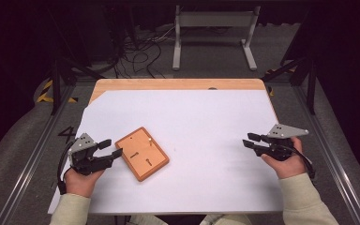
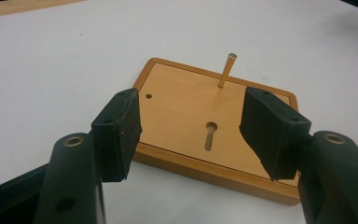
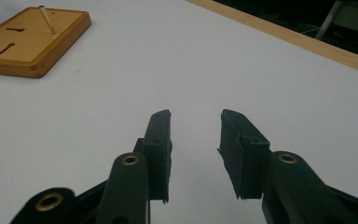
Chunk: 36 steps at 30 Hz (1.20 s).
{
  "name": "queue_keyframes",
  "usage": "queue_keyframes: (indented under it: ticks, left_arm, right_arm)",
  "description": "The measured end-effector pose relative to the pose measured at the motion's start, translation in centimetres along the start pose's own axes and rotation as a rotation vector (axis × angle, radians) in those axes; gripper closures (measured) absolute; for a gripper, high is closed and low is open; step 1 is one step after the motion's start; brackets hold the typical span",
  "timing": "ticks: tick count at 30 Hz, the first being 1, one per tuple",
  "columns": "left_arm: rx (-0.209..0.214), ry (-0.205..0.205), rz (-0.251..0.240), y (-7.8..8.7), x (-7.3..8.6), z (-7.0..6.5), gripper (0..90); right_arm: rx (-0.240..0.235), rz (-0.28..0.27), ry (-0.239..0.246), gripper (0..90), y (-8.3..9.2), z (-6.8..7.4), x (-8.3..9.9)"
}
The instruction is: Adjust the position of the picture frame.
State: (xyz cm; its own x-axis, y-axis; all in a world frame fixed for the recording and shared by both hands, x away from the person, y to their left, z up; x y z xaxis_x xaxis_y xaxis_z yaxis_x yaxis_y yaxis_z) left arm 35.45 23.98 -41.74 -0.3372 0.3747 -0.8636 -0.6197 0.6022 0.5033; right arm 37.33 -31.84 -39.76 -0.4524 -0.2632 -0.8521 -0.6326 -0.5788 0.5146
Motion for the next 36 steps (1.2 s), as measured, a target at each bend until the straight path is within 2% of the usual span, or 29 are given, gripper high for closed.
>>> queue_keyframes:
  ticks: [2, 4, 8, 11, 12, 22, 26, 32, 35, 36]
  left_arm:
    - [0.002, 0.005, 0.000, 0.1, 0.0, 0.1, 47.2]
    - [-0.001, 0.011, -0.002, 0.2, 0.0, 0.2, 49.3]
    - [-0.006, -0.001, 0.000, 0.4, -0.1, 0.4, 65.3]
    - [-0.034, -0.012, 0.022, 0.4, -0.2, 0.5, 86.7]
    - [-0.043, 0.000, 0.028, 0.4, -0.3, 0.6, 89.7]
    - [-0.054, 0.038, 0.055, 0.1, -0.5, 1.3, 89.9]
    - [-0.043, 0.069, 0.100, -0.7, -0.4, 2.0, 89.9]
    - [-0.077, 0.135, 0.193, -2.2, 0.1, 3.0, 89.9]
    - [-0.077, 0.150, 0.221, -2.7, 0.6, 3.6, 89.9]
    - [-0.077, 0.168, 0.232, -2.9, 0.8, 3.8, 89.9]
  right_arm:
    - [0.000, 0.000, 0.001, 63.8, 0.0, 0.0, 0.0]
    - [-0.002, 0.002, 0.002, 63.8, 0.0, 0.1, 0.0]
    - [-0.002, 0.003, 0.003, 63.8, -0.1, 0.1, 0.0]
    - [0.000, 0.004, 0.003, 63.8, -0.1, 0.1, 0.0]
    - [0.001, 0.005, 0.003, 63.8, -0.1, 0.2, 0.0]
    - [0.012, 0.000, 0.002, 63.8, 0.5, 0.2, 0.2]
    - [0.017, 0.000, -0.001, 63.8, 0.7, 0.1, 0.3]
    - [0.025, 0.002, -0.006, 63.8, 1.0, 0.1, 0.5]
    - [0.028, 0.003, -0.007, 63.8, 1.1, 0.0, 0.7]
    - [0.029, 0.005, -0.007, 63.8, 1.1, 0.0, 0.7]
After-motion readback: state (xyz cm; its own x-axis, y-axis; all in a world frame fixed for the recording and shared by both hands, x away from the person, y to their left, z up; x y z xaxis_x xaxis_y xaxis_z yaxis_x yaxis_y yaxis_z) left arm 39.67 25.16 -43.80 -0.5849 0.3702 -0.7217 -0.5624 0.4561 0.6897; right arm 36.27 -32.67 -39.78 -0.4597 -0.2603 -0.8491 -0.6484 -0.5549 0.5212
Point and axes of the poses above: each handheld gripper's, and its own axes: y roughly backward along the jaws, x roughly out of its underside, z roughly to its left, the point moved 1 cm from there along -y, roughly forward along the jaws, and after that the axes turned 10 degrees about -y, right-handed, at the moved point
